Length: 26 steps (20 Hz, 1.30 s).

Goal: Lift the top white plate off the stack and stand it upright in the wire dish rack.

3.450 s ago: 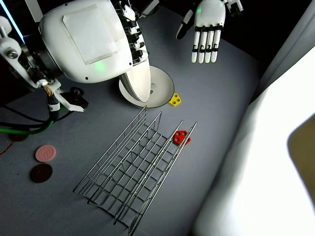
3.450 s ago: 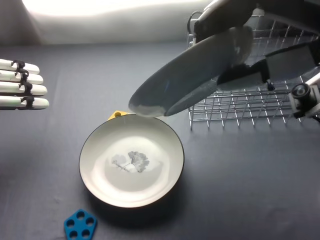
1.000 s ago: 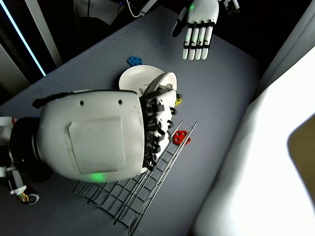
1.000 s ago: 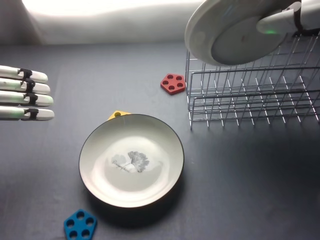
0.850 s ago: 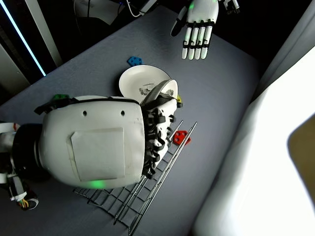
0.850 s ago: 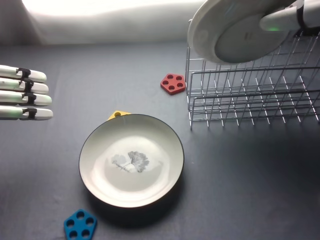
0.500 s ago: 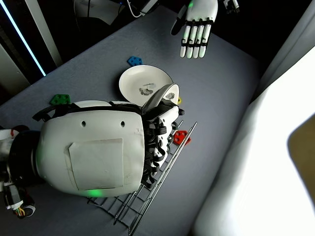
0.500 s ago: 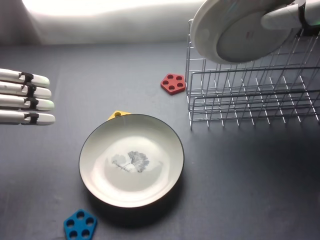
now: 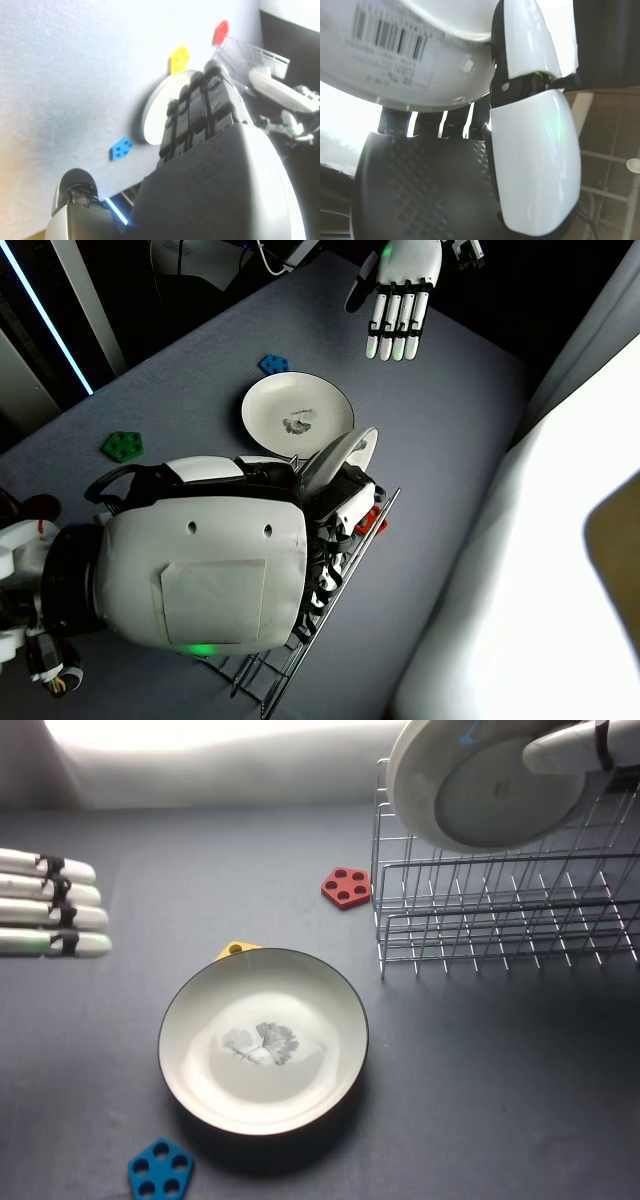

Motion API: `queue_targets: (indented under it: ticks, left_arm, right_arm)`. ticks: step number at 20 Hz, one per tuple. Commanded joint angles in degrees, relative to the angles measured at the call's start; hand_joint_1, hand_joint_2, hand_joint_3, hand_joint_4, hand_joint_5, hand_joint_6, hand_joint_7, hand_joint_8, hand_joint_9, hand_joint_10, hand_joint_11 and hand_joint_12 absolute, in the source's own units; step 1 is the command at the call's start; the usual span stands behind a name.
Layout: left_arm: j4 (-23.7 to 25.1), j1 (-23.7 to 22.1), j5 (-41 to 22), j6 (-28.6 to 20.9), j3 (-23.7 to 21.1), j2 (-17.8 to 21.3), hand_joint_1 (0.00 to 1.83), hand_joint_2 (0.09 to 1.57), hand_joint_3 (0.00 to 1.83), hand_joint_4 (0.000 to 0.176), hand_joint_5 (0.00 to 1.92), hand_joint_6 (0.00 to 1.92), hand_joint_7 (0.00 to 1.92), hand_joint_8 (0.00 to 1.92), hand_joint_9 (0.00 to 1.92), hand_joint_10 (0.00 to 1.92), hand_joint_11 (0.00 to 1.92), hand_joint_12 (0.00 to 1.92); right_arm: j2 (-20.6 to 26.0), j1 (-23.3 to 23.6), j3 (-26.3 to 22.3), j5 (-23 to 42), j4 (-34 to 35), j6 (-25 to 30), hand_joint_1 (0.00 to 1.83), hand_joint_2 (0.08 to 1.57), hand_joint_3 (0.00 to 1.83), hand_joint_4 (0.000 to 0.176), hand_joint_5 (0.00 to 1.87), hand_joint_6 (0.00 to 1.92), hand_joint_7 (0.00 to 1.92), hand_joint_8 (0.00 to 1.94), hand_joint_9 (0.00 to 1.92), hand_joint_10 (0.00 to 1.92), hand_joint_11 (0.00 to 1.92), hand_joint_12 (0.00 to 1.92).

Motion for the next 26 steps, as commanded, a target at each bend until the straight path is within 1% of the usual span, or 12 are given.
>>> queue_targets:
  ticks: [1, 2, 3, 7, 8, 9, 11, 12, 14, 16, 20, 26]
  left_arm:
    - [-3.7, -0.9, -4.5, 0.4, -0.7, 0.3, 0.16, 0.92, 0.0, 0.0, 0.06, 0.0, 0.1, 0.01, 0.1, 0.0, 0.11, 0.02]
    - [-3.8, -0.9, -4.8, 0.5, -1.1, 0.3, 0.18, 0.93, 0.0, 0.0, 0.06, 0.0, 0.11, 0.01, 0.11, 0.01, 0.12, 0.02]
    - [-4.0, -0.9, -5.0, 0.5, -1.3, 0.4, 0.18, 0.93, 0.0, 0.0, 0.06, 0.0, 0.09, 0.0, 0.1, 0.0, 0.1, 0.01]
    - [-5.1, -0.9, -6.4, 1.6, -2.2, 0.8, 0.18, 0.92, 0.0, 0.0, 0.05, 0.0, 0.08, 0.0, 0.09, 0.0, 0.09, 0.01]
    - [-5.3, -0.9, -6.5, 1.6, -2.3, 0.9, 0.18, 0.92, 0.0, 0.0, 0.05, 0.0, 0.07, 0.0, 0.09, 0.0, 0.09, 0.01]
    - [-6.0, -0.9, -6.4, 1.6, -2.8, 1.0, 0.19, 0.93, 0.0, 0.0, 0.05, 0.0, 0.08, 0.0, 0.09, 0.0, 0.07, 0.0]
    - [-6.6, -0.9, -6.4, 1.7, -3.3, 1.1, 0.21, 0.93, 0.0, 0.0, 0.06, 0.0, 0.08, 0.0, 0.09, 0.0, 0.08, 0.01]
    - [-6.6, -0.9, -6.6, 1.7, -3.5, 1.1, 0.2, 0.93, 0.0, 0.0, 0.05, 0.0, 0.07, 0.0, 0.08, 0.0, 0.08, 0.01]
    - [-6.7, -0.9, -6.8, 1.7, -3.6, 1.2, 0.18, 0.94, 0.0, 0.0, 0.05, 0.0, 0.07, 0.0, 0.09, 0.0, 0.1, 0.01]
    - [-6.8, -0.9, -6.9, 1.7, -3.7, 1.3, 0.19, 0.93, 0.0, 0.0, 0.07, 0.01, 0.09, 0.01, 0.1, 0.0, 0.1, 0.01]
    - [-7.3, -0.8, -6.9, 1.7, -3.7, 1.5, 0.21, 0.93, 0.0, 0.0, 0.07, 0.0, 0.1, 0.01, 0.11, 0.01, 0.12, 0.02]
    - [-7.5, -0.9, -7.0, 2.6, -3.8, 1.4, 0.21, 0.93, 0.0, 0.0, 0.06, 0.01, 0.09, 0.0, 0.1, 0.01, 0.12, 0.02]
  right_arm:
    - [0.5, 0.4, 0.5, 7.4, 3.2, 1.6, 1.39, 1.05, 0.0, 0.0, 0.93, 0.94, 1.14, 0.63, 1.2, 0.82, 1.13, 0.53]
    - [0.3, 0.0, 0.7, 7.5, 3.3, 1.8, 1.48, 1.04, 0.0, 0.0, 0.91, 0.95, 1.15, 0.56, 1.23, 0.61, 1.04, 1.17]
    - [0.2, -0.1, 0.8, 7.5, 3.3, 1.8, 1.5, 1.05, 0.0, 0.0, 0.88, 0.98, 1.1, 0.64, 1.21, 0.59, 1.03, 1.29]
    - [-0.5, -1.8, 2.0, 8.4, 3.9, 2.1, 1.5, 1.04, 0.0, 0.0, 0.89, 1.0, 1.09, 0.65, 1.22, 0.57, 1.05, 1.28]
    - [-0.6, -2.0, 2.2, 8.6, 3.9, 2.1, 1.5, 1.06, 0.0, 0.0, 0.87, 1.02, 1.05, 0.69, 1.14, 0.7, 1.0, 1.34]
    - [-0.8, -2.2, 2.4, 8.7, 3.9, 2.1, 1.49, 1.07, 0.0, 0.0, 0.87, 1.05, 1.05, 0.64, 1.1, 0.77, 1.01, 1.36]
    - [-1.2, -2.7, 2.9, 9.3, 3.9, 2.2, 1.49, 1.07, 0.0, 0.0, 0.88, 1.04, 1.08, 0.57, 1.08, 0.79, 1.01, 1.35]
    - [-1.4, -3.0, 3.1, 9.6, 3.9, 2.5, 1.5, 1.05, 0.0, 0.0, 0.9, 1.0, 1.12, 0.52, 1.13, 0.71, 1.04, 1.31]
    - [-1.6, -3.5, 3.2, 10.1, 3.9, 2.8, 1.5, 1.05, 0.0, 0.0, 0.9, 0.98, 1.12, 0.54, 1.15, 0.67, 1.04, 1.28]
    - [-1.9, -3.9, 3.4, 10.3, 3.9, 2.8, 1.5, 1.06, 0.0, 0.0, 0.87, 1.03, 1.07, 0.63, 1.12, 0.72, 1.01, 1.33]
    - [-2.5, -5.1, 4.1, 11.1, 3.9, 3.1, 1.5, 1.07, 0.0, 0.0, 0.86, 1.05, 1.06, 0.65, 1.1, 0.76, 0.98, 1.37]
    - [-3.3, -6.7, 5.3, 12.1, 3.1, 3.8, 1.5, 1.06, 0.0, 0.0, 0.89, 1.01, 1.07, 0.63, 1.13, 0.71, 1.0, 1.34]
